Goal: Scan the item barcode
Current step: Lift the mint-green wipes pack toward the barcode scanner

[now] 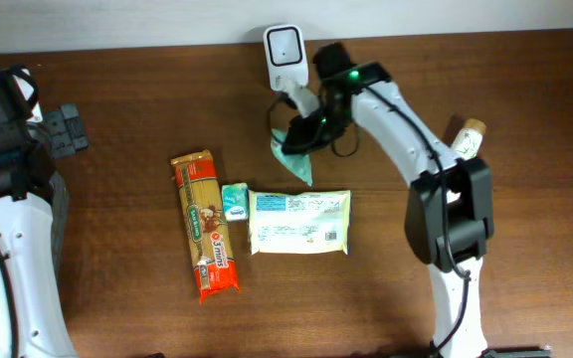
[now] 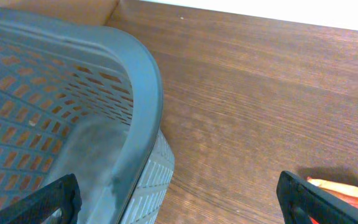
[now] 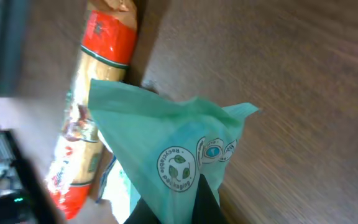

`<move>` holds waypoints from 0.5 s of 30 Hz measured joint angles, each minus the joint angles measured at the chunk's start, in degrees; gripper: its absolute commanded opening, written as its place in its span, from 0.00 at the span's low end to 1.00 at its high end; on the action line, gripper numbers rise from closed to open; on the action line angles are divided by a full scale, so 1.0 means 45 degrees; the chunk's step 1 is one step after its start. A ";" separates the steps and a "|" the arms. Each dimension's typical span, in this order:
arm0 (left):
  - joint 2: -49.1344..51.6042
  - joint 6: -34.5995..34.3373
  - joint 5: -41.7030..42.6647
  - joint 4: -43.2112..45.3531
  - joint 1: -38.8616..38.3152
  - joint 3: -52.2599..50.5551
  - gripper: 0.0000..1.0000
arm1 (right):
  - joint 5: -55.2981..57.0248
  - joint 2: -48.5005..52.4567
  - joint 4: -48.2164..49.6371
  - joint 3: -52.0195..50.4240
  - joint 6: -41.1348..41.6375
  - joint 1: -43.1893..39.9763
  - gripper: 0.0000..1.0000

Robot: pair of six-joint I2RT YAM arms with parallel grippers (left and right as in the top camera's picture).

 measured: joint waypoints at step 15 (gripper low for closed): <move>0.0000 0.0000 0.0000 0.0000 0.0000 0.0000 0.99 | -0.1282 0.2142 0.1501 -0.0588 0.0821 -0.2807 0.54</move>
